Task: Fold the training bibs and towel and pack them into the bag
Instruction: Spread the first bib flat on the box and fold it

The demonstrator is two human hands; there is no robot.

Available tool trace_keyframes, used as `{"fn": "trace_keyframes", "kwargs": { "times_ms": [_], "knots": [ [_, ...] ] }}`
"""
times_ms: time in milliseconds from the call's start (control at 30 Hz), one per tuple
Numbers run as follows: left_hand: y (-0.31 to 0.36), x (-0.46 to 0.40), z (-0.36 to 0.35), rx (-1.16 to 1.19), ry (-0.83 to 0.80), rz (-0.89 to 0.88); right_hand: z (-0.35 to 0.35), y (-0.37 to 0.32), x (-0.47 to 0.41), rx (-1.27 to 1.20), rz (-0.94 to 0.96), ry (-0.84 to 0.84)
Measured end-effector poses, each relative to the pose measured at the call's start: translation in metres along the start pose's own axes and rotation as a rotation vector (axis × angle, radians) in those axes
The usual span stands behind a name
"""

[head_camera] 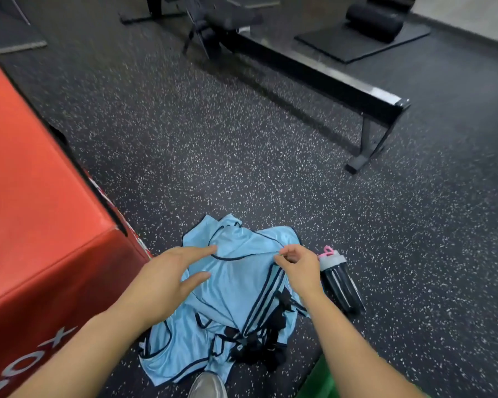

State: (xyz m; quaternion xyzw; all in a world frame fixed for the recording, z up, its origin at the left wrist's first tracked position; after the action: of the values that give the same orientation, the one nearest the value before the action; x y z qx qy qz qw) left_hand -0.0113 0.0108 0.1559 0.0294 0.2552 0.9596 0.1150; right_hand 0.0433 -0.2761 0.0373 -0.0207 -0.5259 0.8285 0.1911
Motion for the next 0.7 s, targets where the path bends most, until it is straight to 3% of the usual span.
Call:
{"fn": "trace_keyframes", "kwargs": {
  "times_ms": [200, 367, 567, 700],
  "knots": [
    [0.082, -0.030, 0.061, 0.227, 0.197, -0.087, 0.030, -0.154, 0.045, -0.185, 0.353, -0.290],
    [0.147, -0.044, 0.122, 0.346, 0.125, -0.170, 0.082, -0.289, 0.100, -0.146, 0.635, -0.454],
    [0.204, -0.030, 0.231, 0.537, 0.142, -0.274, 0.158, -0.414, 0.149, -0.026, 0.886, -0.309],
    [0.228, 0.002, 0.310, 0.574, 0.327, -0.303, 0.191, -0.476, 0.182, 0.085, 1.001, -0.167]
  ]
}}
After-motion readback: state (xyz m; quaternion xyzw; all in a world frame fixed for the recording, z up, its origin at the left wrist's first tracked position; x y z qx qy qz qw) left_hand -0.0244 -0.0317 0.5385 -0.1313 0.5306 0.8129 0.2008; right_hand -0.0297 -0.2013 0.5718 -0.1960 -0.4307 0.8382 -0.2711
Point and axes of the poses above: each hand's wrist, its own x-axis away from the middle knuckle, its own z-axis out of the back of the hand, y = z × x, the point moved 6 cm from there along -x, towards the middle knuckle, and after that the axes turned 8 degrees about y, right-handed, at the moved point
